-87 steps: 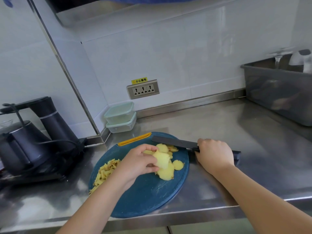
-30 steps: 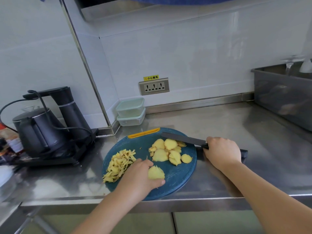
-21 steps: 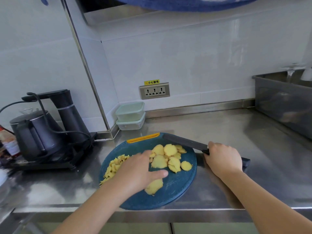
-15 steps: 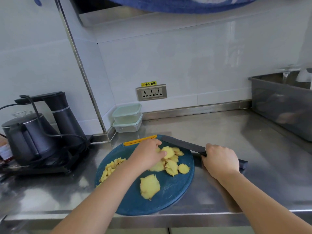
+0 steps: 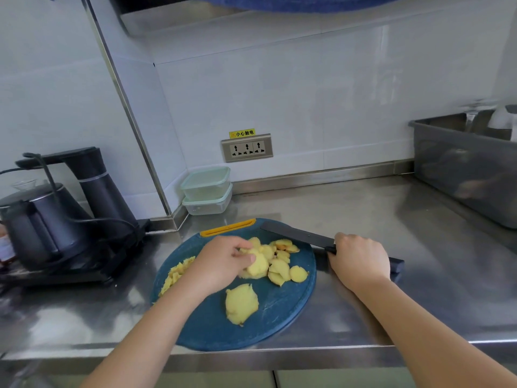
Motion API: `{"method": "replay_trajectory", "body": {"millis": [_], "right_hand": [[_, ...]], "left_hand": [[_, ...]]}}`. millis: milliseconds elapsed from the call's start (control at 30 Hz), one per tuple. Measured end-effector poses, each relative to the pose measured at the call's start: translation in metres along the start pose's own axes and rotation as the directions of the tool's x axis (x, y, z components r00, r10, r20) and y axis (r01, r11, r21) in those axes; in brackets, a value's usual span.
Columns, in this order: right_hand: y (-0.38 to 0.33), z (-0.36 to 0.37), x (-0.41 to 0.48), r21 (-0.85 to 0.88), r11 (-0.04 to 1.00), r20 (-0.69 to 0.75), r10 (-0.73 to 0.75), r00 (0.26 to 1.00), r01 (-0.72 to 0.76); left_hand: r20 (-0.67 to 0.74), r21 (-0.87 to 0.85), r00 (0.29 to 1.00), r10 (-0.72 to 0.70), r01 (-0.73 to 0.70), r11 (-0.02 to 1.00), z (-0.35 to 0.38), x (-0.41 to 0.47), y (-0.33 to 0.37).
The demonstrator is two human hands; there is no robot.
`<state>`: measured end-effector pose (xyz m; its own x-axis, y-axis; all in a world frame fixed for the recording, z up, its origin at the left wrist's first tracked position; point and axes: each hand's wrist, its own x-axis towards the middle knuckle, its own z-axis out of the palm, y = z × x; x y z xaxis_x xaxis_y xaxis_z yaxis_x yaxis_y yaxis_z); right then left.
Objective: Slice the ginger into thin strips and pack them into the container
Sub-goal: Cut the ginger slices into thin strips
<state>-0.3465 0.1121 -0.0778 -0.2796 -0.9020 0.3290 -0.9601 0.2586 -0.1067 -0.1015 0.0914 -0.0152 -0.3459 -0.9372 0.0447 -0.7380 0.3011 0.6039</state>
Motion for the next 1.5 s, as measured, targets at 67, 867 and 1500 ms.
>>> {"method": "replay_trajectory", "body": {"millis": [67,867,1500], "right_hand": [[0.000,0.000,-0.001,-0.001,1.000,-0.008,-0.006,1.000,0.006],[-0.006,-0.030,-0.022,0.024,0.997,0.036,-0.073,0.997,0.072],[-0.060,-0.093,-0.126,0.123,0.984,0.409,-0.166,0.897,0.126]], "left_hand": [[0.067,0.041,0.998,-0.017,0.014,0.999,-0.004,-0.018,-0.009],[-0.142,0.074,0.988,0.067,-0.057,0.996,0.028,-0.077,-0.046],[-0.291,0.061,0.912,0.289,-0.283,0.957,0.043,-0.094,-0.057]]}}
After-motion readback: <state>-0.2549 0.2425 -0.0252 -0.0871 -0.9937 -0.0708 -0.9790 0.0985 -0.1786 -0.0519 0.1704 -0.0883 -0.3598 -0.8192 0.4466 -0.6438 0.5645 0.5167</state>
